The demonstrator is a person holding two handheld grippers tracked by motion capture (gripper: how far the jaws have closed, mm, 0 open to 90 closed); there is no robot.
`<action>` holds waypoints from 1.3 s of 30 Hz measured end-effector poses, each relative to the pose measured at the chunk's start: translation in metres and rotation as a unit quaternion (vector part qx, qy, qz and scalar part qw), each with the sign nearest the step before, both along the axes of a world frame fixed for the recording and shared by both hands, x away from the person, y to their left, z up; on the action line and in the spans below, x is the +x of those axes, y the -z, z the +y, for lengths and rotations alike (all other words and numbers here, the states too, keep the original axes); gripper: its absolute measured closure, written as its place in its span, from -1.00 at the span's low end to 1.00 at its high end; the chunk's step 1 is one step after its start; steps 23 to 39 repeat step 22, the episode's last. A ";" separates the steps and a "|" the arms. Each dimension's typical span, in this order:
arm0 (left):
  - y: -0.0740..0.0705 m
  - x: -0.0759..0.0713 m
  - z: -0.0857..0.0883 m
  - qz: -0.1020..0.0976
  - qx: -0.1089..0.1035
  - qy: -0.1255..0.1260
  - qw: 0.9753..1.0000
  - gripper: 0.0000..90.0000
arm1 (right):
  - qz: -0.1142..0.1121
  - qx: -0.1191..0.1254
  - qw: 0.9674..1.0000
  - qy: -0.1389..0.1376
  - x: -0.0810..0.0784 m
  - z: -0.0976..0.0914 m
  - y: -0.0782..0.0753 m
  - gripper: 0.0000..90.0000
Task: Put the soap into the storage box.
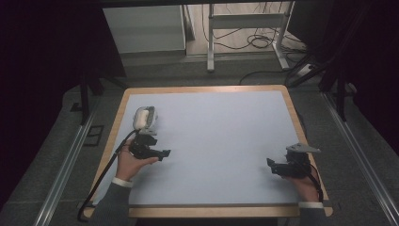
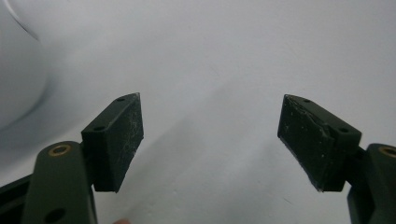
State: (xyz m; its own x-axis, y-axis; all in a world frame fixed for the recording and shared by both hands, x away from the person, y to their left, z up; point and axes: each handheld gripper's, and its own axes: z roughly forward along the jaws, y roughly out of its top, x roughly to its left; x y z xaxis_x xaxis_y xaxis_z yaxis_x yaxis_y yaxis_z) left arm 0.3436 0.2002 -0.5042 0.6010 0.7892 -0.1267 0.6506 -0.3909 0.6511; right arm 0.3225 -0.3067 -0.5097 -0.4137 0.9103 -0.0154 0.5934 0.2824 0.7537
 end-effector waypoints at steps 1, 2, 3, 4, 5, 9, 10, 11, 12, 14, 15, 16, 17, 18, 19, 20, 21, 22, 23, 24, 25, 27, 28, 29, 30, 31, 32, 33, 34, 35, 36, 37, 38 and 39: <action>0.002 -0.002 -0.001 0.002 0.001 -0.002 1.000 -0.48 | -0.001 0.000 1.000 0.000 0.000 0.000 0.000 -0.79; 0.005 -0.004 -0.001 0.004 0.002 -0.004 1.000 -0.48 | -0.001 0.000 1.000 0.001 0.000 0.000 0.000 -0.79; 0.007 -0.005 0.000 0.005 0.002 -0.005 1.000 -0.48 | 0.000 -0.001 1.000 0.001 0.000 0.000 0.000 -0.79; 0.010 -0.008 0.001 0.005 -0.005 -0.010 1.000 -0.48 | 0.000 -0.002 1.000 0.000 0.000 0.000 0.000 -0.79; 0.013 -0.011 0.003 0.004 -0.020 -0.016 1.000 -0.48 | 0.000 -0.002 1.000 0.000 0.000 0.000 0.000 -0.79; 0.017 -0.016 0.006 0.005 -0.031 -0.018 0.999 -0.46 | -0.005 0.001 1.000 0.003 0.000 -0.002 -0.003 -0.79; 0.015 -0.016 0.008 0.001 -0.032 -0.023 0.999 -0.46 | -0.005 0.003 1.000 0.003 0.000 -0.002 -0.003 -0.79; 0.014 -0.016 0.009 -0.001 -0.035 -0.025 0.999 -0.46 | -0.007 0.003 1.000 0.002 -0.001 -0.002 -0.004 -0.79; 0.014 -0.016 0.010 -0.001 -0.037 -0.024 0.999 -0.45 | -0.009 0.002 1.000 0.003 -0.001 -0.002 -0.005 -0.79; 0.014 -0.017 0.010 -0.002 -0.033 -0.022 0.999 -0.46 | -0.010 0.003 1.000 0.001 -0.001 -0.002 -0.006 -0.79; 0.014 -0.017 0.010 -0.002 -0.033 -0.022 0.999 -0.46 | -0.010 0.003 1.000 0.001 -0.001 -0.002 -0.006 -0.79; 0.015 -0.016 0.010 0.000 -0.031 -0.020 0.999 -0.46 | -0.010 0.003 1.000 0.001 0.000 -0.002 -0.005 -0.79; 0.016 -0.016 0.009 0.000 -0.030 -0.021 0.999 -0.47 | -0.009 0.003 1.000 0.000 0.000 -0.002 -0.005 -0.79; 0.017 -0.016 0.008 0.001 -0.030 -0.023 0.999 -0.47 | -0.008 0.003 1.000 -0.001 0.000 -0.001 -0.005 -0.79; 0.017 -0.016 0.008 0.001 -0.029 -0.022 0.999 -0.47 | -0.008 0.001 1.000 -0.002 0.000 -0.001 -0.005 -0.79; 0.017 -0.016 0.008 0.003 -0.030 -0.023 0.999 -0.48 | -0.008 0.000 1.000 -0.002 0.000 0.000 -0.004 -0.79; 0.017 -0.016 0.008 0.003 -0.032 -0.023 0.999 -0.48 | -0.010 0.000 1.000 -0.003 0.000 0.001 -0.004 -0.79; 0.017 -0.016 0.008 0.003 -0.032 -0.023 0.999 -0.48 | -0.010 0.000 1.000 -0.003 0.000 0.001 -0.004 -0.79; 0.017 -0.016 0.008 0.003 -0.032 -0.023 0.999 -0.48 | -0.010 0.000 1.000 -0.003 0.000 0.001 -0.004 -0.79; 0.017 -0.016 0.008 0.003 -0.032 -0.023 0.999 -0.48 | -0.010 0.000 1.000 -0.003 0.000 0.001 -0.004 -0.79; 0.017 -0.016 0.008 0.003 -0.032 -0.023 0.999 -0.48 | -0.010 0.000 1.000 -0.003 0.000 0.001 -0.004 -0.79; 0.017 -0.016 0.008 0.003 -0.032 -0.023 0.999 -0.48 | -0.010 0.000 1.000 -0.003 0.000 0.001 -0.004 -0.79; 0.017 -0.016 0.008 0.003 -0.032 -0.023 0.999 -0.48 | -0.010 0.000 1.000 -0.003 0.000 0.001 -0.004 -0.79; 0.017 -0.016 0.008 0.003 -0.032 -0.023 0.999 -0.48 | -0.010 0.000 1.000 -0.003 0.000 0.001 -0.004 -0.79; 0.017 -0.016 0.008 0.003 -0.032 -0.023 0.999 -0.48 | -0.010 0.000 1.000 -0.003 0.000 0.001 -0.004 -0.79; 0.017 -0.016 0.008 0.003 -0.032 -0.023 0.999 -0.48 | -0.010 0.000 1.000 -0.003 0.000 0.001 -0.004 -0.79; 0.017 -0.016 0.008 0.003 -0.032 -0.023 0.999 -0.48 | -0.010 0.000 1.000 -0.003 0.000 0.001 -0.004 -0.79; 0.017 -0.016 0.008 0.003 -0.032 -0.023 0.999 -0.48 | -0.010 0.000 1.000 -0.003 0.000 0.001 -0.004 -0.79; 0.017 -0.016 0.008 0.003 -0.032 -0.023 0.999 -0.48 | -0.010 0.000 1.000 -0.003 0.000 0.001 -0.004 -0.79; 0.017 -0.016 0.008 0.003 -0.032 -0.023 0.999 -0.48 | -0.010 0.000 1.000 -0.003 0.000 0.001 -0.004 -0.79; 0.017 -0.016 0.008 0.003 -0.032 -0.023 0.999 -0.48 | -0.010 0.000 1.000 -0.003 0.000 0.001 -0.004 -0.79; 0.017 -0.016 0.008 0.003 -0.032 -0.023 0.999 -0.48 | -0.010 0.000 1.000 -0.003 0.000 0.001 -0.004 -0.79; 0.017 -0.016 0.008 0.003 -0.032 -0.023 0.999 -0.48 | -0.010 0.000 1.000 -0.003 0.000 0.001 -0.004 -0.79; 0.017 -0.016 0.008 0.003 -0.032 -0.023 0.999 -0.48 | -0.010 0.000 1.000 -0.003 0.000 0.001 -0.004 -0.79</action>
